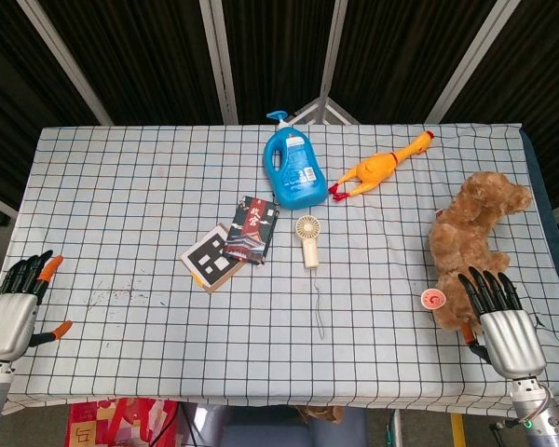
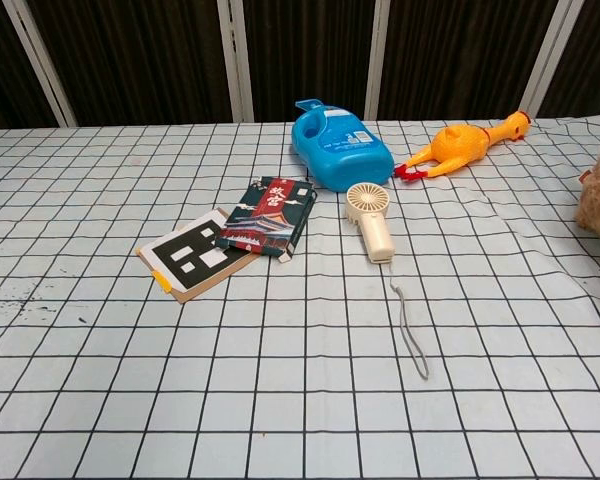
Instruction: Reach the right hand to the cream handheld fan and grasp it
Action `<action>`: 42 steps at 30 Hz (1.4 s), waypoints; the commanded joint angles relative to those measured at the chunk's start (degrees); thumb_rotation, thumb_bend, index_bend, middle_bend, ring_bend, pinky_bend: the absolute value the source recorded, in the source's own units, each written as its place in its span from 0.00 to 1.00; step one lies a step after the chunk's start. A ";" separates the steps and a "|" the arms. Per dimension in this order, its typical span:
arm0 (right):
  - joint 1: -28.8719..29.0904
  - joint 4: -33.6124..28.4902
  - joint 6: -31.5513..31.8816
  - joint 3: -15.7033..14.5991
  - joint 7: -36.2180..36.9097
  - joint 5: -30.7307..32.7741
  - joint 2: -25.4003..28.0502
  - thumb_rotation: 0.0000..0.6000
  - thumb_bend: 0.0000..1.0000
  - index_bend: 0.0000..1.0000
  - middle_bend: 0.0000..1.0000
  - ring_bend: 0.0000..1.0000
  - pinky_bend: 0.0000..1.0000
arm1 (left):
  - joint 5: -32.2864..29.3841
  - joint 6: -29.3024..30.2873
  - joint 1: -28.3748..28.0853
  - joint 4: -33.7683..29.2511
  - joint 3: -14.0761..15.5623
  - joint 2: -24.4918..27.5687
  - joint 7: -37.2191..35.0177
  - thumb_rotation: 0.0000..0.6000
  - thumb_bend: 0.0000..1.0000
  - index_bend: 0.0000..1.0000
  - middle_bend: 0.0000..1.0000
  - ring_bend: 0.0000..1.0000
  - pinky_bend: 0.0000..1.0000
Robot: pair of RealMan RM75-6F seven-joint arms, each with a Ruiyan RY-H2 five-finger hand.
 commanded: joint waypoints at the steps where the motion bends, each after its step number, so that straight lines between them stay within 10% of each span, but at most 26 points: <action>1: 0.02 0.04 -0.04 -0.01 -0.01 0.00 -0.05 1.00 0.44 0.00 0.00 0.00 0.00 | -0.05 -0.02 0.00 0.00 -0.02 0.01 -0.02 1.00 0.09 0.00 0.00 0.00 0.00; 16: 1.49 -1.90 -1.05 1.05 0.75 -0.16 -0.61 1.00 0.44 0.00 0.00 0.02 0.11 | -0.03 0.35 0.17 -0.15 -0.15 0.17 -0.87 1.00 0.09 0.00 0.00 0.00 0.00; 24: 8.87 -8.35 -11.10 5.99 -3.39 6.12 -3.40 1.00 0.50 0.00 0.59 0.71 0.74 | 0.27 -0.05 -0.01 -0.40 -0.01 0.72 -2.02 1.00 0.09 0.00 0.00 0.00 0.00; 32: 18.58 -6.34 -22.14 10.89 -14.44 18.26 -13.32 1.00 0.74 0.00 0.77 0.88 0.84 | 0.00 0.10 0.03 -0.39 -0.33 1.54 -3.27 1.00 0.09 0.00 0.00 0.00 0.00; 42: 27.06 4.90 -28.43 13.81 -21.66 31.40 -26.94 1.00 0.82 0.00 0.81 0.92 0.85 | -0.77 -0.99 -0.30 -0.34 -0.50 2.45 -5.14 1.00 0.09 0.00 0.00 0.00 0.00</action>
